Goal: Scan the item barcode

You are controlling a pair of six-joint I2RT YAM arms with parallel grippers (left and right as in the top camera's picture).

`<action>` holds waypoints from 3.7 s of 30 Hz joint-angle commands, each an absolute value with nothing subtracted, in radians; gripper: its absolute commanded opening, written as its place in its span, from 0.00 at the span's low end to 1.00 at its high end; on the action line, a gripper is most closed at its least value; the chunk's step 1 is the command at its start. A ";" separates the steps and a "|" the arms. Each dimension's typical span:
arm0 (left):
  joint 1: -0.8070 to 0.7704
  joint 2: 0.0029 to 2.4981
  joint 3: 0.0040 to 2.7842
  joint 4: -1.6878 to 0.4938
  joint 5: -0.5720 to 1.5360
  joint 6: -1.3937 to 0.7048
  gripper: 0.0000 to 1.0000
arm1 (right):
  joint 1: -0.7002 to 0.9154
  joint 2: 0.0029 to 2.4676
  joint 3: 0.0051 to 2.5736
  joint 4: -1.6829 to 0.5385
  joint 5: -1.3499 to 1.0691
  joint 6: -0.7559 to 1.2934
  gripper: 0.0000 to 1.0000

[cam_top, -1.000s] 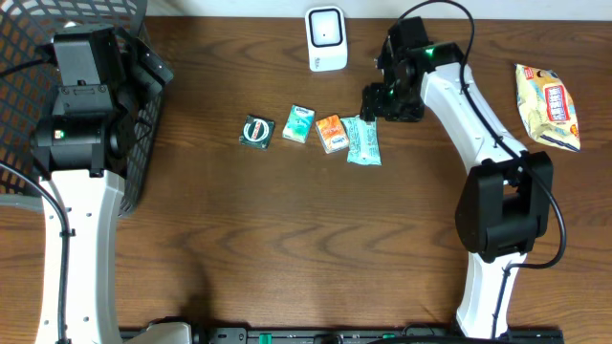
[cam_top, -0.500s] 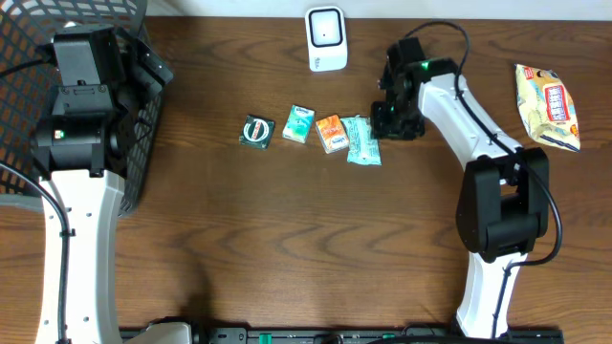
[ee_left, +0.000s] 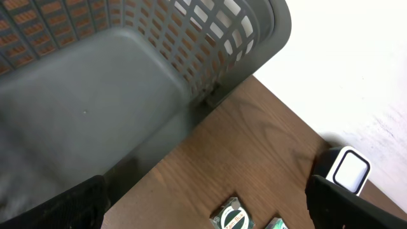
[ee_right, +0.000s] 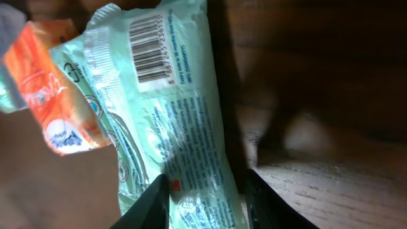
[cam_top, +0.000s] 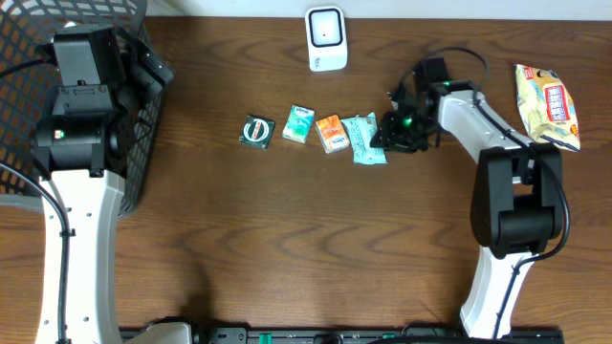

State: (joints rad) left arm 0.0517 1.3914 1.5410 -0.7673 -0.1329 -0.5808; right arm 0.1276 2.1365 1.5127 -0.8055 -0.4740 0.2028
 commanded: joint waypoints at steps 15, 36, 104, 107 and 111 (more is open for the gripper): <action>0.056 1.386 1.543 -0.771 -0.135 -0.593 0.98 | 0.069 2.130 1.415 -0.734 -0.598 0.184 0.01; 0.056 1.386 1.543 -0.771 -0.135 -0.593 0.98 | 0.365 2.020 1.556 -0.987 0.673 0.270 0.01; 0.056 1.386 1.543 -0.771 -0.135 -0.593 0.98 | 0.455 2.165 1.530 -0.812 0.648 0.133 0.53; 0.056 1.386 1.543 -0.771 -0.135 -0.592 0.98 | 0.450 2.165 1.529 -0.812 0.644 0.133 0.61; 0.056 1.386 1.543 -0.771 -0.135 -0.593 0.98 | 0.437 2.167 1.526 -0.808 0.644 0.134 0.63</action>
